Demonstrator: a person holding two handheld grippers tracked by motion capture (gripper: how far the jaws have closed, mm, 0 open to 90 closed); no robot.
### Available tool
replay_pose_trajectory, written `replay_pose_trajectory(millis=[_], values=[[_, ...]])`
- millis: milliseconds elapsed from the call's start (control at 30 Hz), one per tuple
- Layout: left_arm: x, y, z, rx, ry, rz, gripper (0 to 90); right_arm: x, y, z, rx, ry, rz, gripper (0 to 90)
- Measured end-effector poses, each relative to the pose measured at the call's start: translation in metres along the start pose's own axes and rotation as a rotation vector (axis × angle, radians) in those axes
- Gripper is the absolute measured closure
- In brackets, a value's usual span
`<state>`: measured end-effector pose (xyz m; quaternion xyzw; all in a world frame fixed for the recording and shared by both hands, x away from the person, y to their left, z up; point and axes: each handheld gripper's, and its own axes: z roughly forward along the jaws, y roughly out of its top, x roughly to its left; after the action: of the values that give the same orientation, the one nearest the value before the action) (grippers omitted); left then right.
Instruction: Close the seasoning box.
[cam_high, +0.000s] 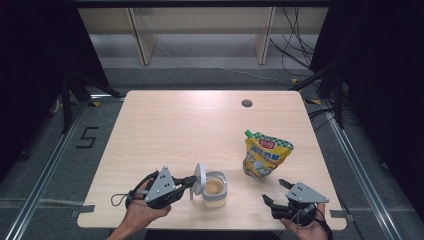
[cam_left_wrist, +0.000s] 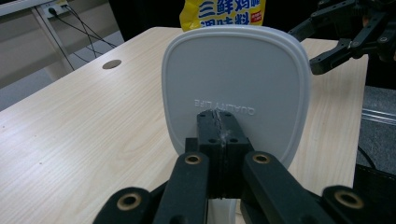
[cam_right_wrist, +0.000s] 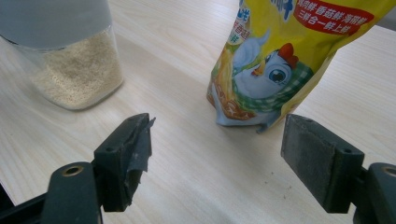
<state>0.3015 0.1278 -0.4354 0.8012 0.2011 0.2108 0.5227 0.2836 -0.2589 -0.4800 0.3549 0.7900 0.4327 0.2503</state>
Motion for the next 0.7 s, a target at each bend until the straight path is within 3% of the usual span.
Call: replay_pose_trajectory(millis=[333,433,500,600,700], values=[[-0.003,0.002,0.003,0.013,-0.014,0.010,88.9,0.000,0.000,-0.001,0.007,-0.003,0.003,25.7],[-0.001,0.001,0.002,0.004,-0.012,-0.011,86.1,0.001,0.000,-0.001,0.007,-0.004,0.002,25.7],[0.002,0.001,-0.001,-0.004,-0.010,-0.024,82.2,0.001,0.000,-0.001,0.007,-0.004,0.002,25.6],[0.010,-0.002,-0.006,-0.027,-0.031,-0.088,69.3,0.000,0.000,-0.001,0.004,-0.005,0.004,25.7],[0.017,-0.007,-0.011,-0.014,-0.041,-0.121,58.3,0.000,0.000,-0.001,0.007,-0.004,0.006,25.6]])
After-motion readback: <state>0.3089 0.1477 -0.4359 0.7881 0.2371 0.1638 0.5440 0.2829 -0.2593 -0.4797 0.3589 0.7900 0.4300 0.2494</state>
